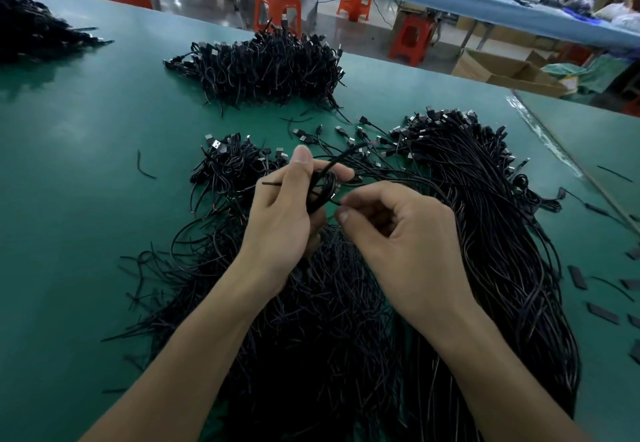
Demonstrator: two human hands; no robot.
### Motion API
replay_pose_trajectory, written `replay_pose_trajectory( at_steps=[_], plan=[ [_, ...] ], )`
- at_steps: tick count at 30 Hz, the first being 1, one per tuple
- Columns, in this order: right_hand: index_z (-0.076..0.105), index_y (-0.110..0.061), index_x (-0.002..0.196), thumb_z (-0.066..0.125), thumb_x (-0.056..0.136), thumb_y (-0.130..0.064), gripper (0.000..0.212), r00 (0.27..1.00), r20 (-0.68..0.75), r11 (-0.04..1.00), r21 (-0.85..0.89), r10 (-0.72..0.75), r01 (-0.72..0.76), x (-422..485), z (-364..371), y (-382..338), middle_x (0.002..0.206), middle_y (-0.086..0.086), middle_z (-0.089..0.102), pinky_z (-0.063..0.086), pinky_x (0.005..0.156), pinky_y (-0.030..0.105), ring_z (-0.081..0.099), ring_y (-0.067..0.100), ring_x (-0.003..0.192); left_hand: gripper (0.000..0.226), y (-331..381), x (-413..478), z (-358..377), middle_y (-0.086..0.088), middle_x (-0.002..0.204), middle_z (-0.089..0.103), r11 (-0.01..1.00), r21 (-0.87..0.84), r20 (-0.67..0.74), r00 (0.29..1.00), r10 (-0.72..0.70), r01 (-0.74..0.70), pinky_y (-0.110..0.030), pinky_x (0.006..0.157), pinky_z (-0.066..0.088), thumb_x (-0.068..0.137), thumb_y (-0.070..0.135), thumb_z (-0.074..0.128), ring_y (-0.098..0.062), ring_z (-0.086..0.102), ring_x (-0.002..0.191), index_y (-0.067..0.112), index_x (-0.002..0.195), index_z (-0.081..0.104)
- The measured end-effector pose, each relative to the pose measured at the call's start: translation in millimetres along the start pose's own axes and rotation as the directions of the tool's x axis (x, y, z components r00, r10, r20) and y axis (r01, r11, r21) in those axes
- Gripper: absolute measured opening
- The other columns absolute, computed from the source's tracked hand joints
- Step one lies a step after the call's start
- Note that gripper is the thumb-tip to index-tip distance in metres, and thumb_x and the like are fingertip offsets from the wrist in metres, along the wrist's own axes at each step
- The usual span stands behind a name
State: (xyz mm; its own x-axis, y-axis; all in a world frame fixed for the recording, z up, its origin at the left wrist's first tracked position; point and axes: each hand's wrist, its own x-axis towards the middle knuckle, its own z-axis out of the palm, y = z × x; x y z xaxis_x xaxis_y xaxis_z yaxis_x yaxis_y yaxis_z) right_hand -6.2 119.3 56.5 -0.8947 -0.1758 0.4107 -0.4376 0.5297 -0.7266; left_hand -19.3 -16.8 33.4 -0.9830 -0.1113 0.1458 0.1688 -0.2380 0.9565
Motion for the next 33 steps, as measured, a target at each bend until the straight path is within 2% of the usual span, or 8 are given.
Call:
replay_pose_trajectory(
  at_steps=[5,8,12,15,21,26,29,33],
  plan=[
    [0.070,-0.014,0.095,0.066,0.094,-0.013,0.004,0.965,0.111,0.938,-0.230,-0.238,0.258,-5.2,7.1,-7.4,0.091,-0.009,0.058,0.051,0.078,0.021,0.053,-0.001,0.084,0.063,-5.3,4.3,0.0,-0.001,0.045,0.038,1.000,-0.014,-0.038,0.999,-0.018,0.017,-0.017,0.038,0.023,0.106,0.043,0.038,-0.012,0.027,0.034,0.002,0.066,0.063],
    [0.069,-0.008,0.094,0.067,0.091,-0.006,0.004,0.889,0.203,0.774,-0.436,-0.411,0.458,-4.3,5.2,-7.4,0.091,0.003,0.059,0.053,0.068,0.039,0.056,0.019,0.084,0.063,-8.2,4.9,-3.7,0.000,0.045,0.031,0.991,0.059,0.026,0.993,-0.117,0.116,-0.019,0.039,0.021,0.104,0.045,0.043,-0.013,0.022,0.036,0.005,0.055,0.043],
    [0.067,-0.010,0.092,0.069,0.088,-0.008,0.005,0.776,0.390,0.559,-0.542,-0.495,0.628,6.9,-8.4,-10.7,0.104,0.005,0.062,0.045,0.078,0.038,0.053,0.023,0.096,0.059,-7.9,3.0,-9.9,0.006,0.044,0.029,0.932,0.088,0.203,0.910,-0.363,0.352,-0.015,0.038,0.019,0.105,0.037,0.045,-0.008,0.020,0.035,0.018,0.049,0.044],
    [0.067,-0.012,0.092,0.070,0.087,-0.006,0.008,0.787,0.451,0.653,-0.452,-0.421,0.608,14.7,-15.5,-14.3,0.101,0.002,0.063,0.048,0.080,0.040,0.055,0.021,0.097,0.061,-7.0,1.9,-7.6,0.006,0.043,0.029,0.875,0.130,0.231,0.844,-0.484,0.466,-0.014,0.038,0.016,0.100,0.026,0.041,-0.008,0.020,0.036,0.024,0.039,0.046],
    [0.070,-0.016,0.090,0.064,0.093,-0.014,0.007,0.901,0.396,0.914,-0.277,-0.174,0.298,19.9,-19.0,-4.2,0.090,-0.008,0.061,0.049,0.081,0.037,0.056,0.014,0.089,0.066,-6.4,1.7,-12.7,0.010,0.051,0.024,0.839,0.102,0.473,0.716,-0.513,0.534,-0.011,0.036,0.017,0.081,0.085,0.042,-0.007,0.015,0.038,0.027,0.050,0.038],
    [0.072,-0.026,0.092,0.073,0.087,-0.025,0.005,0.907,0.412,0.945,-0.254,-0.089,0.208,25.5,-24.4,1.9,0.090,-0.014,0.062,0.048,0.080,0.025,0.059,0.003,0.088,0.037,-0.1,0.4,-16.2,0.003,0.060,0.038,0.892,0.361,0.586,0.679,-0.443,0.271,-0.030,0.052,0.019,0.067,0.022,0.088,-0.020,0.029,0.052,0.020,0.068,0.051],
    [0.070,-0.027,0.104,0.074,0.087,-0.029,0.018,0.898,0.433,0.936,-0.281,-0.076,0.214,22.9,-24.2,2.1,0.094,-0.015,0.060,0.048,0.080,0.021,0.058,0.002,0.088,0.040,-1.8,-2.3,-15.3,0.011,0.057,0.039,0.864,0.412,0.543,0.684,-0.488,0.290,-0.020,0.039,0.025,0.079,0.004,0.082,-0.009,0.028,0.045,0.015,0.074,0.044],
    [0.073,-0.024,0.098,0.071,0.090,-0.028,0.010,0.886,0.446,0.882,-0.358,-0.126,0.305,19.0,-23.9,-3.6,0.099,-0.011,0.062,0.053,0.081,0.040,0.061,0.014,0.091,0.032,-1.5,-1.8,-14.0,0.006,0.059,0.036,0.858,0.450,0.539,0.691,-0.482,0.248,-0.020,0.038,0.022,0.087,0.003,0.074,-0.011,0.024,0.046,0.007,0.075,0.044]
  ],
)
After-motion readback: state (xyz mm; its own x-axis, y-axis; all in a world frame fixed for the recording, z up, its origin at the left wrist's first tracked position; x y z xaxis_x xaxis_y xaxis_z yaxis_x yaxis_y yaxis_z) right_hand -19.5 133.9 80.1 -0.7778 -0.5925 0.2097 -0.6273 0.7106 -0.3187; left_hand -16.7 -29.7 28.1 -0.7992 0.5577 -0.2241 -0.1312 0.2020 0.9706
